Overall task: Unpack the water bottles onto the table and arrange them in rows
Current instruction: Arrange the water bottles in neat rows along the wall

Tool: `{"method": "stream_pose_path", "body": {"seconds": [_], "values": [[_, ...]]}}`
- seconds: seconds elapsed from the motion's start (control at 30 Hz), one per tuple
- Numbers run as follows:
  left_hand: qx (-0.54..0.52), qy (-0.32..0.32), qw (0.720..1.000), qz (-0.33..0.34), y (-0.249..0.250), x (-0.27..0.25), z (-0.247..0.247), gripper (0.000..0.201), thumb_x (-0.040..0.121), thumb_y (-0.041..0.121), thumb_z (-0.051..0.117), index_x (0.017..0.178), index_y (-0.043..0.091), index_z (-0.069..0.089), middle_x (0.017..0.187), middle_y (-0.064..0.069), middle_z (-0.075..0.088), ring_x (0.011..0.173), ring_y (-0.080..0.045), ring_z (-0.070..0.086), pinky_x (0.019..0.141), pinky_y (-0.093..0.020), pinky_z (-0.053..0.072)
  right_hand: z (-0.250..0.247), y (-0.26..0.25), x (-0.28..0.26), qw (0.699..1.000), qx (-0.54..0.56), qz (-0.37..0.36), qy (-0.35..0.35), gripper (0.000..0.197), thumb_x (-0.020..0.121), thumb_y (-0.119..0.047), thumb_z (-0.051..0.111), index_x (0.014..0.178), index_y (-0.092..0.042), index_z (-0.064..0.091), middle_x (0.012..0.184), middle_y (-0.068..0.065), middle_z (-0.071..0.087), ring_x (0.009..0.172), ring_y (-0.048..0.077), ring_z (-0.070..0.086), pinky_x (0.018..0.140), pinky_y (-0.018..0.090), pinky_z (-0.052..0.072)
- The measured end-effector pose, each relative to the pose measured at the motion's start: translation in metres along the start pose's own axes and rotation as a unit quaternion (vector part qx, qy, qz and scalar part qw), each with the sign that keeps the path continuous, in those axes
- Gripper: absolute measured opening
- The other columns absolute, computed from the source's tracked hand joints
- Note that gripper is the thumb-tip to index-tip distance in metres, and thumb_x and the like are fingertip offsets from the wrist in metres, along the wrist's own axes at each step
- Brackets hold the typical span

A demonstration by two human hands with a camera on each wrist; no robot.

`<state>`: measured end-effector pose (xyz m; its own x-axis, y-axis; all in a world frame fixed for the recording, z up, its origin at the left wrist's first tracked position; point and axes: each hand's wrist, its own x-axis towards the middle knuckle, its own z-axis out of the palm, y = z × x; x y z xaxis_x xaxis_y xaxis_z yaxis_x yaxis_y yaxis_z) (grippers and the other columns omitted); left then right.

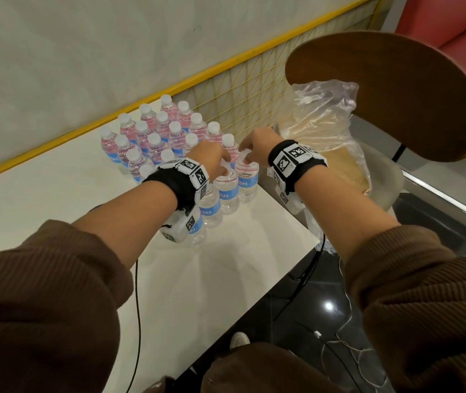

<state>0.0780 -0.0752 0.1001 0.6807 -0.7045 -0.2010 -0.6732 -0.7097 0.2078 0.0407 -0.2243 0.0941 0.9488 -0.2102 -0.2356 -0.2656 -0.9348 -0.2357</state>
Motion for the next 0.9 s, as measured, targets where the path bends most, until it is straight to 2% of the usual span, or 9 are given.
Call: {"method": "stream_pose_path", "body": {"seconds": [0.33, 0.47, 0.57, 0.63, 0.7, 0.77, 0.83, 0.9], "values": [[0.006, 0.01, 1.0, 0.0, 0.001, 0.002, 0.002, 0.04, 0.087, 0.026, 0.065, 0.123, 0.009, 0.061, 0.11, -0.014, 0.065, 0.105, -0.029, 0.059, 0.08, -0.03, 0.043, -0.003, 0.0, 0.001, 1.0, -0.015, -0.013, -0.01, 0.043, 0.087, -0.02, 0.066, 0.129, -0.017, 0.058, 0.129, 0.008, 0.059, 0.119, 0.023, 0.054, 0.098, 0.031, 0.043], [-0.018, -0.009, 1.0, -0.001, -0.004, -0.01, -0.001, 0.043, 0.085, 0.033, 0.065, 0.123, 0.015, 0.058, 0.11, -0.008, 0.064, 0.104, -0.026, 0.059, 0.081, -0.031, 0.044, -0.002, -0.001, -0.004, 1.0, -0.017, -0.013, -0.01, 0.043, 0.089, -0.021, 0.061, 0.131, -0.017, 0.055, 0.132, 0.009, 0.056, 0.122, 0.025, 0.051, 0.1, 0.033, 0.042], [-0.036, -0.015, 0.999, -0.012, -0.02, -0.029, -0.006, 0.052, 0.08, 0.042, 0.068, 0.125, 0.021, 0.054, 0.112, 0.0, 0.062, 0.102, -0.02, 0.059, 0.085, -0.033, 0.048, -0.001, -0.007, -0.014, 0.998, -0.002, -0.037, 0.051, 0.042, 0.09, -0.02, 0.056, 0.132, -0.018, 0.052, 0.13, 0.011, 0.054, 0.12, 0.029, 0.051, 0.1, 0.036, 0.043], [-0.007, -0.025, 1.0, -0.017, -0.034, -0.045, -0.009, 0.057, 0.079, 0.046, 0.069, 0.128, 0.023, 0.053, 0.115, 0.0, 0.061, 0.102, -0.02, 0.058, 0.085, -0.034, 0.048, -0.001, -0.02, -0.025, 0.994, 0.017, -0.077, 0.079, 0.039, 0.09, -0.022, 0.054, 0.13, -0.018, 0.054, 0.124, 0.012, 0.057, 0.115, 0.029, 0.054, 0.096, 0.035, 0.044], [0.033, -0.042, 0.998, -0.023, -0.045, -0.06, -0.008, 0.058, 0.077, 0.047, 0.07, 0.127, 0.022, 0.055, 0.116, -0.002, 0.06, 0.099, -0.02, 0.058, 0.083, -0.034, 0.049, 0.0, -0.039, -0.036, 0.991, 0.025, -0.117, 0.053, 0.039, 0.091, -0.025, 0.055, 0.128, -0.017, 0.056, 0.119, 0.012, 0.061, 0.111, 0.027, 0.056, 0.09, 0.029, 0.043], [0.047, -0.054, 0.997, -0.031, -0.054, -0.071, -0.006, 0.057, 0.075, 0.045, 0.073, 0.125, 0.021, 0.057, 0.109, -0.002, 0.06, 0.089, -0.017, 0.053, 0.078, -0.032, 0.047, 0.008, -0.059, -0.042, 0.99, 0.01, -0.141, 0.008, 0.044, 0.09, -0.032, 0.058, 0.13, -0.015, 0.054, 0.121, 0.01, 0.061, 0.113, 0.025, 0.055, 0.086, 0.027, 0.041], [0.036, -0.06, 0.997, -0.038, -0.06, -0.078, -0.002, 0.054, 0.074, 0.042, 0.074, 0.121, 0.02, 0.06, 0.097, 0.001, 0.056, 0.084, -0.016, 0.049, 0.074, -0.028, 0.042, 0.019, -0.075, -0.041, 0.988, -0.015, -0.149, -0.03, 0.051, 0.089, -0.038, 0.059, 0.132, -0.012, 0.052, 0.125, 0.012, 0.058, 0.116, 0.027, 0.053, 0.09, 0.03, 0.042], [0.019, -0.058, 0.997, -0.036, -0.063, -0.083, 0.001, 0.041, 0.075, 0.036, 0.074, 0.111, 0.019, 0.066, 0.086, 0.003, 0.054, 0.08, -0.016, 0.05, 0.069, -0.026, 0.04, 0.027, -0.086, -0.036, 0.988, -0.031, -0.142, -0.047, 0.053, 0.087, -0.039, 0.06, 0.129, -0.007, 0.054, 0.124, 0.014, 0.058, 0.114, 0.029, 0.053, 0.093, 0.035, 0.045]]}}
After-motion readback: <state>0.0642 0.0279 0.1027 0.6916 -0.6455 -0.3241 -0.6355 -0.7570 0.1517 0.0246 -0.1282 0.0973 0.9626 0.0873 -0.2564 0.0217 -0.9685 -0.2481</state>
